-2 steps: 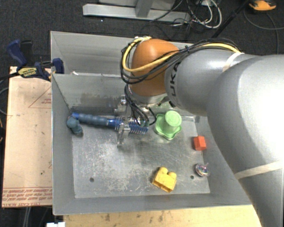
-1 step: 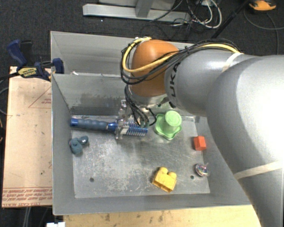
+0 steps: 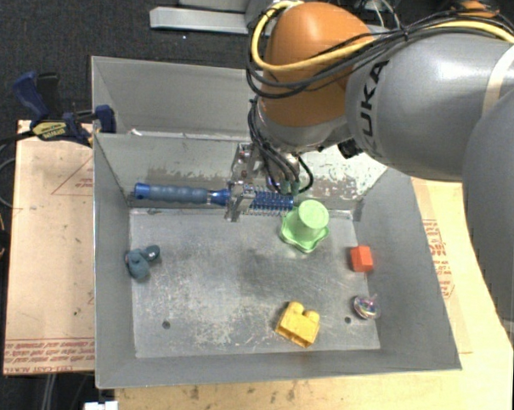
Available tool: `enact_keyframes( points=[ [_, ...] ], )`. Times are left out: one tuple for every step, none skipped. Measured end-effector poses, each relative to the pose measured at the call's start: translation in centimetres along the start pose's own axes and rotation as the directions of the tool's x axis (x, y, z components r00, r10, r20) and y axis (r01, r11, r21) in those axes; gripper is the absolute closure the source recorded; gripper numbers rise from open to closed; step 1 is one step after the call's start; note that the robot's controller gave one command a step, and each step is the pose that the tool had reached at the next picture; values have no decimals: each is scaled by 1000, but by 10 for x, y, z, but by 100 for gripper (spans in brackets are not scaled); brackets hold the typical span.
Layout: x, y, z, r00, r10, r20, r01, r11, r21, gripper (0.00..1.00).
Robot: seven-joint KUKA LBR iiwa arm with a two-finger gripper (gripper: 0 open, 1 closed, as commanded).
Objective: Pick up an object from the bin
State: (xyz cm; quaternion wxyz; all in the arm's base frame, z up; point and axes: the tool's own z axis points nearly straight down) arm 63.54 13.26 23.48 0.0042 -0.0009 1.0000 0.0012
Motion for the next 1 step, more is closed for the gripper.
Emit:
enact_keyframes(
  points=[
    [6, 43, -32, 940, -342, -4, 342, 940, -2, 100]
  ],
)
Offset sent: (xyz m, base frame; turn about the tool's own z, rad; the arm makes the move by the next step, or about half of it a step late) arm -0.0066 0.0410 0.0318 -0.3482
